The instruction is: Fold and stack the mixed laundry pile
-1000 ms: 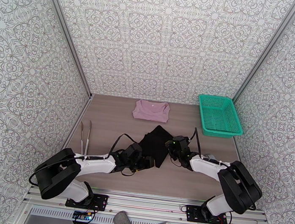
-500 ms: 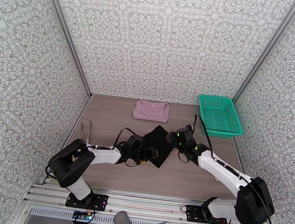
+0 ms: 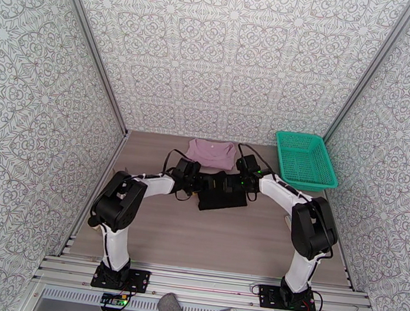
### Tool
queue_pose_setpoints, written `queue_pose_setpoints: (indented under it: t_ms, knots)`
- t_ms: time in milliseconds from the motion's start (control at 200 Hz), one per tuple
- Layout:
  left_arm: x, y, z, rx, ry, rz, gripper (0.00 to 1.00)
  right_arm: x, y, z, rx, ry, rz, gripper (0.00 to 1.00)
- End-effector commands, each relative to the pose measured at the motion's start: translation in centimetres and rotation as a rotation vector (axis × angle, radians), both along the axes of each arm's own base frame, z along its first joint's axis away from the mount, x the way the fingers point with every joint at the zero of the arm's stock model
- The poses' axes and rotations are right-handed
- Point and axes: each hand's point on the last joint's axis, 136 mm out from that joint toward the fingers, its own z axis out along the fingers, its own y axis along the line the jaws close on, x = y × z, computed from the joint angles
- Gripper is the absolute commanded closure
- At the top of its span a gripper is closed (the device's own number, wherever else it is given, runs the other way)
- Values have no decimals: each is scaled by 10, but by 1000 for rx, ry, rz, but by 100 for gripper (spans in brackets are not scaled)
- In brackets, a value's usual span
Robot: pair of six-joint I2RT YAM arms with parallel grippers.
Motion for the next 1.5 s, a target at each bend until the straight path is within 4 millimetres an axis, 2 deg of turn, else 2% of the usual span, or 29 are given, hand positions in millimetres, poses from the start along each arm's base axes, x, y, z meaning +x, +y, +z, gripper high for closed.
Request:
queue_pose_setpoints:
  t_ms: [0,120,255,405,615,740,930,1050,1115,1180,1386,1496]
  knots:
    - [1,-1,21,20,-71,-67,5,-5,-3,11,-3,11,26,1]
    - [-10,12,31,71,-76,-59,0,-6,-7,5,-1,48,17,1]
    - [-29,24,31,117,-48,-53,1,-4,-13,-6,9,91,-18,1]
    - [-42,28,28,151,-43,-51,0,0,-12,-20,57,138,-41,1]
    - [-46,26,26,163,-38,-57,0,4,1,-45,110,199,-49,1]
    - [-46,27,24,177,-26,-54,1,7,5,-55,126,219,-68,6]
    - [-45,28,13,205,21,-59,1,5,5,-64,133,234,-93,26]
    - [-42,22,1,205,60,-67,1,3,3,-69,128,243,-106,59]
    - [-39,19,-5,206,69,-65,1,1,2,-71,125,248,-109,63]
    - [-35,16,-8,203,69,-61,1,0,1,-73,124,251,-109,72]
    - [-22,7,-14,188,72,-66,1,-3,0,-74,122,254,-111,92]
    - [-20,1,-25,176,95,-80,1,-4,1,-73,131,255,-112,95]
